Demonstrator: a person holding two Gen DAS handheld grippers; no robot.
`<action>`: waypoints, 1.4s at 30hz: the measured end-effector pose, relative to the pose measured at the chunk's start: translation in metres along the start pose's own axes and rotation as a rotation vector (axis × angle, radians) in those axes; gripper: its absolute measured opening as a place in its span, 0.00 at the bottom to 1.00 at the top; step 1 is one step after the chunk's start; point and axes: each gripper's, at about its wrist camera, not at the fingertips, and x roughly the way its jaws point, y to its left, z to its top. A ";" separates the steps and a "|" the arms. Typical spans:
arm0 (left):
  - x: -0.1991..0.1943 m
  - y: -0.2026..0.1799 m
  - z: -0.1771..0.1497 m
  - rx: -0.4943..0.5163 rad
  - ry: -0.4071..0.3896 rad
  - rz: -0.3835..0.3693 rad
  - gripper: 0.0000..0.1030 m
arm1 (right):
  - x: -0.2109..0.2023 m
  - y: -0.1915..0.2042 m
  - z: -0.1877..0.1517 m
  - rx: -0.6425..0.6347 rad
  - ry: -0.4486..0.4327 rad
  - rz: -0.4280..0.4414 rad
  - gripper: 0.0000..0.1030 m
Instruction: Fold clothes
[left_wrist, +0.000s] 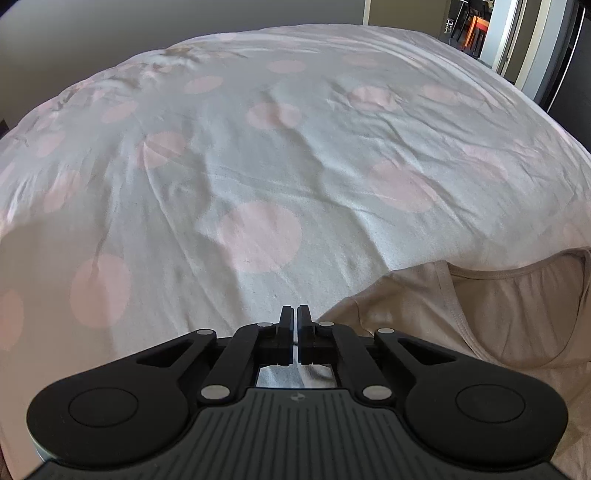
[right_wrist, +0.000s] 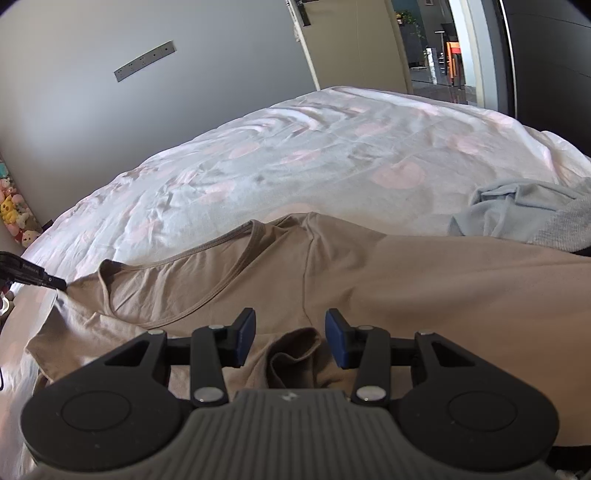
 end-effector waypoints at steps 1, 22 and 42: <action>0.000 0.001 0.000 -0.010 -0.008 0.003 0.01 | -0.001 -0.003 0.001 0.015 -0.004 -0.002 0.45; 0.012 0.001 -0.020 -0.053 0.041 -0.027 0.00 | 0.002 -0.001 0.006 0.036 0.013 -0.014 0.03; -0.005 0.019 -0.037 -0.112 -0.033 -0.012 0.12 | 0.037 -0.011 0.012 0.001 -0.093 -0.141 0.14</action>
